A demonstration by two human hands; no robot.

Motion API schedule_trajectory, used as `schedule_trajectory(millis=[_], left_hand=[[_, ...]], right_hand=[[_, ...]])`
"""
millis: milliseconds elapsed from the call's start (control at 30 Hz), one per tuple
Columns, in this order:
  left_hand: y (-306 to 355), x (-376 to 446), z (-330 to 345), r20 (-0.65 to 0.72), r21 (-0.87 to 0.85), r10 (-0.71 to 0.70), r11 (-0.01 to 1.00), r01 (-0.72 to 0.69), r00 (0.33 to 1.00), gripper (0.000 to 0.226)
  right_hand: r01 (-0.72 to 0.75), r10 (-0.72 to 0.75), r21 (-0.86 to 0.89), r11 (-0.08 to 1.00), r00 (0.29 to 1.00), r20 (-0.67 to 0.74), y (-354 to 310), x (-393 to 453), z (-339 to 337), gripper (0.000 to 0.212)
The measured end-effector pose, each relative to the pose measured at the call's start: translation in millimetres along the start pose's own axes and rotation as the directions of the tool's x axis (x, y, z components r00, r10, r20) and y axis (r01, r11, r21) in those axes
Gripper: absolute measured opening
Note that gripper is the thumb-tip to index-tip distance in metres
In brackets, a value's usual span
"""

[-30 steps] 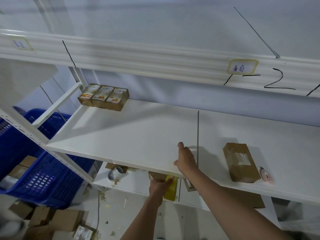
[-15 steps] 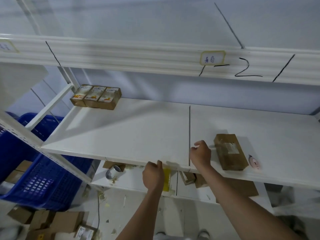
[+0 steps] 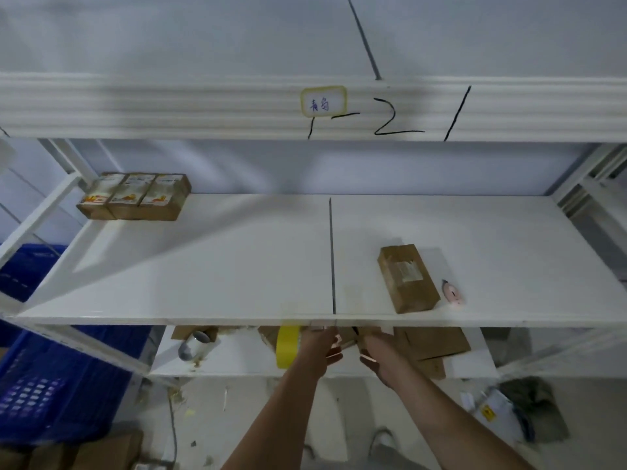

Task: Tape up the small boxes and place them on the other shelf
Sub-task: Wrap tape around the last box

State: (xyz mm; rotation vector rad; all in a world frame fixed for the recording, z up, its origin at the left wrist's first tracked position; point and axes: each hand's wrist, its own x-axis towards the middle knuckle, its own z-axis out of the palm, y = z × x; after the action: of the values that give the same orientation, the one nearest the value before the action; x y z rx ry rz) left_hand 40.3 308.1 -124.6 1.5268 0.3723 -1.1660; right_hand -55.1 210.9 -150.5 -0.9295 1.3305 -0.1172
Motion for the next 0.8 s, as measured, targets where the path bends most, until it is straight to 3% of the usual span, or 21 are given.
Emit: schedule_trajectory(millis=[100,333,467,800], left_hand=[[-4.7,3.3,2.9,0.018,-0.065,-0.026,0.998,0.027,0.999,0.006],[-16.1,13.5,10.8,0.132,-0.310,-0.025,0.949,0.066,0.991,0.014],[-18.1,24.4,12.2,0.147,-0.406,-0.019,0.910,0.078,0.989,0.015],[-25.7,46.7,16.8,0.191,-0.394,-0.049,0.911,0.122,0.980,0.018]], right_hand=[[-0.072,0.064,0.084,0.994,0.994,0.088,-1.1,1.3,-3.7,0.023],[-0.168,0.081,0.317,0.933,0.960,0.269,-0.2,24.0,-1.5,0.043],[-0.172,0.046,0.404,0.898,0.952,0.303,0.4,34.3,0.4,0.037],[-0.170,0.048,0.415,0.894,0.956,0.289,-2.2,38.2,1.3,0.016]])
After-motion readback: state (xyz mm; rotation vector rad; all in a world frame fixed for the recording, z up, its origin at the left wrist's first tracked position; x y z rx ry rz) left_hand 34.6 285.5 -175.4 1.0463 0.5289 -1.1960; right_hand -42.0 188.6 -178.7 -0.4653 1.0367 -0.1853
